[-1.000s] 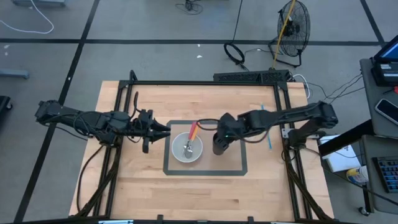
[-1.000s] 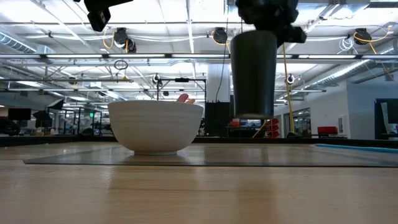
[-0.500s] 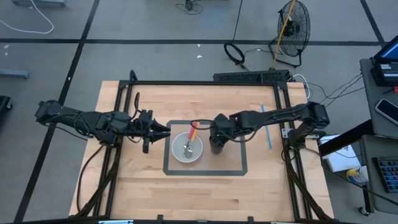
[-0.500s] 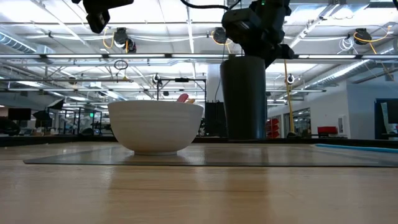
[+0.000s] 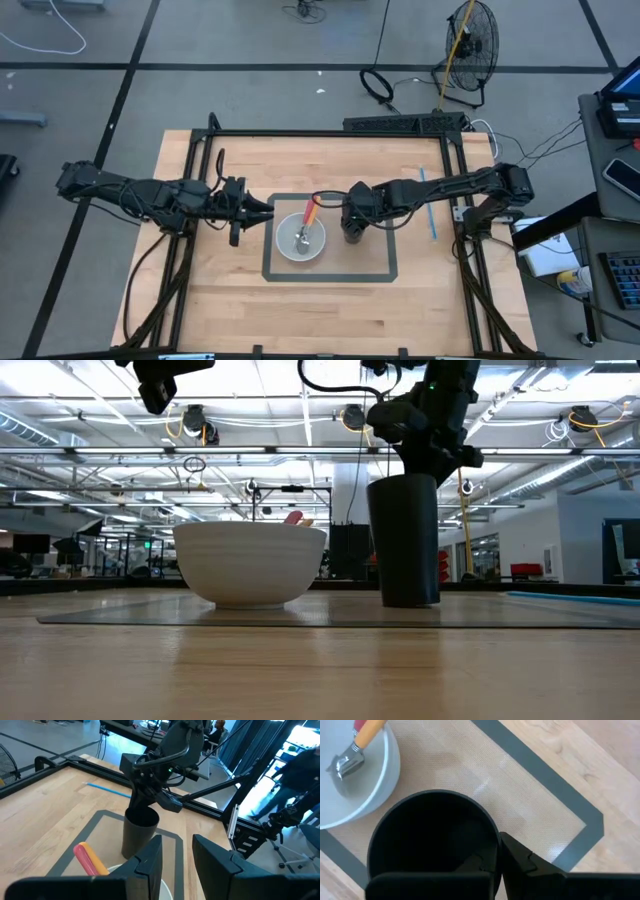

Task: Pick & Place Utensil
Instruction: Put the black cup on the light brown mat to the right of the white bowl, then put the blue straw into the black cup on the light brown mat

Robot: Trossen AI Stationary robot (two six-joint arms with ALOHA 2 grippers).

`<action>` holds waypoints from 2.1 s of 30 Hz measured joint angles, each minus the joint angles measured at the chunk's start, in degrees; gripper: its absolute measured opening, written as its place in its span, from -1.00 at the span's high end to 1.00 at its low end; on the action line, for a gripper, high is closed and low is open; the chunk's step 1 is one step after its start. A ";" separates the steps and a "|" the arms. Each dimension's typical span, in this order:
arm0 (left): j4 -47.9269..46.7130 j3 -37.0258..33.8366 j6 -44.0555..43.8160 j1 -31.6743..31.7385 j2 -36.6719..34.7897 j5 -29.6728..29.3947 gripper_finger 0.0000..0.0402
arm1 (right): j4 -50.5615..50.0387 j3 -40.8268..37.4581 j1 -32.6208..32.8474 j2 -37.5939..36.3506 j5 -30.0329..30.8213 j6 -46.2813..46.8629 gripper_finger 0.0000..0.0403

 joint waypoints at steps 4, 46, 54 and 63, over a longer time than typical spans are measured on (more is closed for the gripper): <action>0.02 0.00 0.02 0.00 0.00 0.00 0.44 | 0.49 -0.09 0.00 -0.21 -0.47 0.11 0.98; 0.02 0.00 -1.00 0.04 0.00 -0.07 0.44 | 0.37 -0.33 0.11 -1.24 2.02 0.12 0.86; 0.03 0.00 -1.07 0.03 0.00 -0.07 0.44 | 0.46 -0.28 0.11 -1.25 0.59 0.12 0.52; 0.04 0.00 -1.05 0.00 0.00 -0.07 0.44 | 0.50 -0.28 0.11 -1.81 0.63 0.10 0.32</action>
